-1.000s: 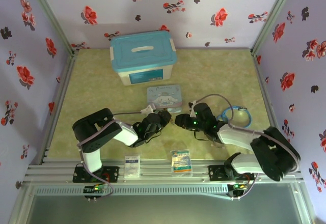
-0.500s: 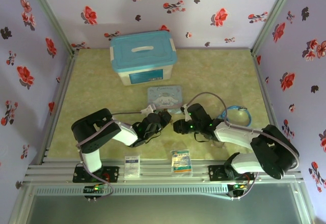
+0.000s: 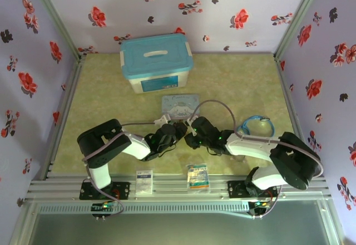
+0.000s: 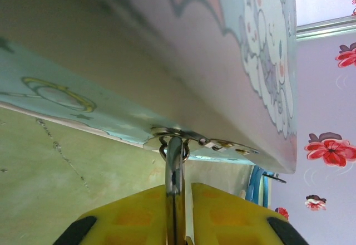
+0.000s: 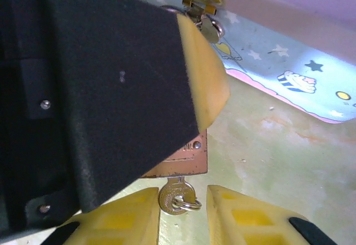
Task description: Unlock a padlock with a key
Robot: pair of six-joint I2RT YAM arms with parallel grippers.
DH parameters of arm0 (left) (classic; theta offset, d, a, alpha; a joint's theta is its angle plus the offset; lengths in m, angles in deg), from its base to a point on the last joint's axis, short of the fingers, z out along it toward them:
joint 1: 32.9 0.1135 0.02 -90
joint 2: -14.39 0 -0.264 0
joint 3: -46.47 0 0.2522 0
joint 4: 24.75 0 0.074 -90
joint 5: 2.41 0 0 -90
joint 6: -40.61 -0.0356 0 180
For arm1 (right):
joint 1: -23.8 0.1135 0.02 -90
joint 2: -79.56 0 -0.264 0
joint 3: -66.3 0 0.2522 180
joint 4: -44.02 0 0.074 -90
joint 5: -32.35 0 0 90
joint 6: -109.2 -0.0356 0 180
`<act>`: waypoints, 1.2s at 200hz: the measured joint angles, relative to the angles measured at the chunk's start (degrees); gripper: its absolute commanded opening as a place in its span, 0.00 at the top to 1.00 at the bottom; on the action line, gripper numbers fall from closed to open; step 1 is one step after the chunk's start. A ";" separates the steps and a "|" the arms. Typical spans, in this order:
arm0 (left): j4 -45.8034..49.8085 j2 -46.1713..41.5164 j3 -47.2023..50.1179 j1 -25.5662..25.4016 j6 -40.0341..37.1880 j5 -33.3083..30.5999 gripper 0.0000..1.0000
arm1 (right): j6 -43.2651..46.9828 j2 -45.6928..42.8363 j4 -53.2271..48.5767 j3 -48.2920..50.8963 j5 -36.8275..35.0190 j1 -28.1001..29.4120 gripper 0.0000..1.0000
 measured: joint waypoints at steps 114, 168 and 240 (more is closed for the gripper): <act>-0.09 -0.20 0.00 -0.04 0.74 0.17 1.00 | 7.43 2.86 8.74 4.31 -12.35 6.40 0.77; -0.96 -0.17 0.09 -0.11 2.12 -0.20 1.00 | 8.81 6.08 11.10 2.67 -19.85 9.07 0.91; -0.92 -0.11 0.94 -0.13 2.14 -0.48 1.00 | 6.38 6.51 14.93 4.44 -13.05 7.08 1.00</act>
